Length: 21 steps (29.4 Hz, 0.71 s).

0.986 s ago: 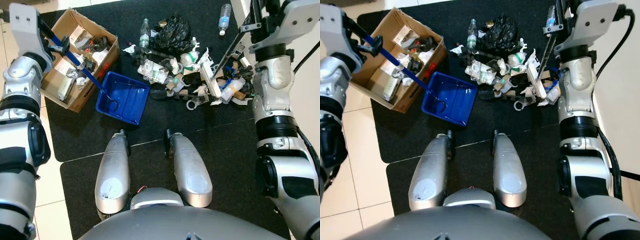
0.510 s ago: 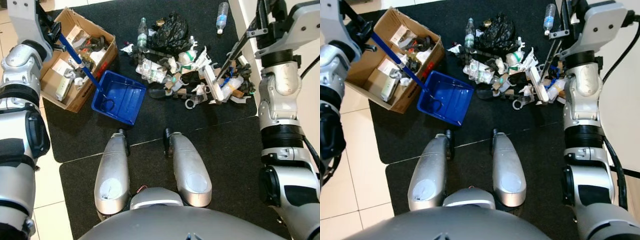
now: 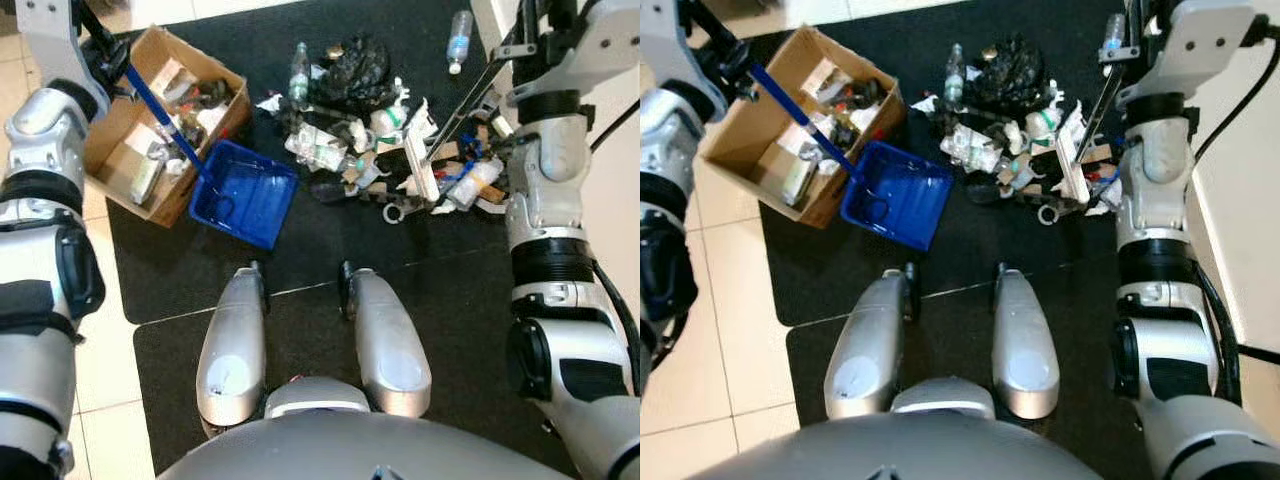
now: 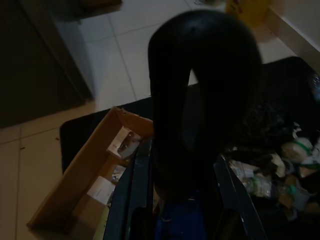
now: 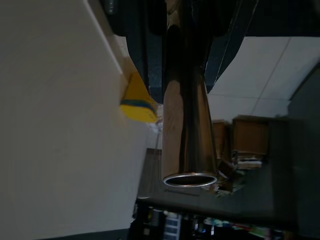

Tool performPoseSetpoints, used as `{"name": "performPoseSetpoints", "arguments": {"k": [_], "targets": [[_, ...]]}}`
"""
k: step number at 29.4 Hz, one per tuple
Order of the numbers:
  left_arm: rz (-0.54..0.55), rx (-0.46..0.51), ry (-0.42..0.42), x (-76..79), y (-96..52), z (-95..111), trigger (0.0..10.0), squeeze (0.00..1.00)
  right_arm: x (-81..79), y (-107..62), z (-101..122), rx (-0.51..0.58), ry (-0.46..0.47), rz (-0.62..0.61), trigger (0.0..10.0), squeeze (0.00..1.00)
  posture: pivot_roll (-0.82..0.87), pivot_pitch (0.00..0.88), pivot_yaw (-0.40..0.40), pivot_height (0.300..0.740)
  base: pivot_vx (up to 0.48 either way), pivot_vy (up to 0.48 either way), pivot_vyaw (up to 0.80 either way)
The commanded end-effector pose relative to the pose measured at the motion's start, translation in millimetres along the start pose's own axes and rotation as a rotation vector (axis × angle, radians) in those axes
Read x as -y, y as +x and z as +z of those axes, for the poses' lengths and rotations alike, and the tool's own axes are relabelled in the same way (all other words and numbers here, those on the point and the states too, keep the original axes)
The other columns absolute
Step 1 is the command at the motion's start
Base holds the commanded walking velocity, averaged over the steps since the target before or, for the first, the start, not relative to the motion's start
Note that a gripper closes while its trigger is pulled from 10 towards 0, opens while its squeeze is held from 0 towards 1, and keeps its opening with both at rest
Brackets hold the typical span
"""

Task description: Sweep floor

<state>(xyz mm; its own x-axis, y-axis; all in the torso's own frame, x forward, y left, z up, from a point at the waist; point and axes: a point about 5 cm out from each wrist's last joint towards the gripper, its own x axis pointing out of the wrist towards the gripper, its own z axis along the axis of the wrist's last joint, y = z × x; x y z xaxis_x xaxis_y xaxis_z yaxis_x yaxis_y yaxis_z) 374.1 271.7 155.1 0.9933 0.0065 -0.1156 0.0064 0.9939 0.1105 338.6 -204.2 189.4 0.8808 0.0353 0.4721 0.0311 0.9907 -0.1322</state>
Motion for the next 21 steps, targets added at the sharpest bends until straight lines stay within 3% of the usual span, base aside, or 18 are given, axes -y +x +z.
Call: {"name": "performPoseSetpoints", "arguments": {"k": [1,11,19,21], "targets": [[0.082,0.008,0.007,-1.5,1.4,4,10.0,0.0,-0.6,0.5,4,0.043,-0.013,-0.004,10.0,0.0,0.05,0.154,0.051,0.74,0.0,0.0,0.0],[0.239,-0.065,0.036,24.7,5.7,-13,10.0,0.0,-3.9,-2.4,-4,0.029,-0.004,-0.044,10.0,0.0,0.05,0.125,0.091,0.74,0.0,0.0,0.0],[0.316,-0.084,-0.145,47.8,6.3,-25,10.0,0.0,1.9,-8.7,-21,-0.042,-0.037,-0.095,10.0,0.0,0.04,0.111,0.107,0.74,0.0,0.0,0.0],[0.318,-0.073,-0.249,58.3,8.4,-23,10.0,0.0,4.5,-14.3,-31,-0.089,-0.05,-0.098,10.0,0.0,0.03,0.104,0.104,0.74,0.0,0.0,0.0]]}}
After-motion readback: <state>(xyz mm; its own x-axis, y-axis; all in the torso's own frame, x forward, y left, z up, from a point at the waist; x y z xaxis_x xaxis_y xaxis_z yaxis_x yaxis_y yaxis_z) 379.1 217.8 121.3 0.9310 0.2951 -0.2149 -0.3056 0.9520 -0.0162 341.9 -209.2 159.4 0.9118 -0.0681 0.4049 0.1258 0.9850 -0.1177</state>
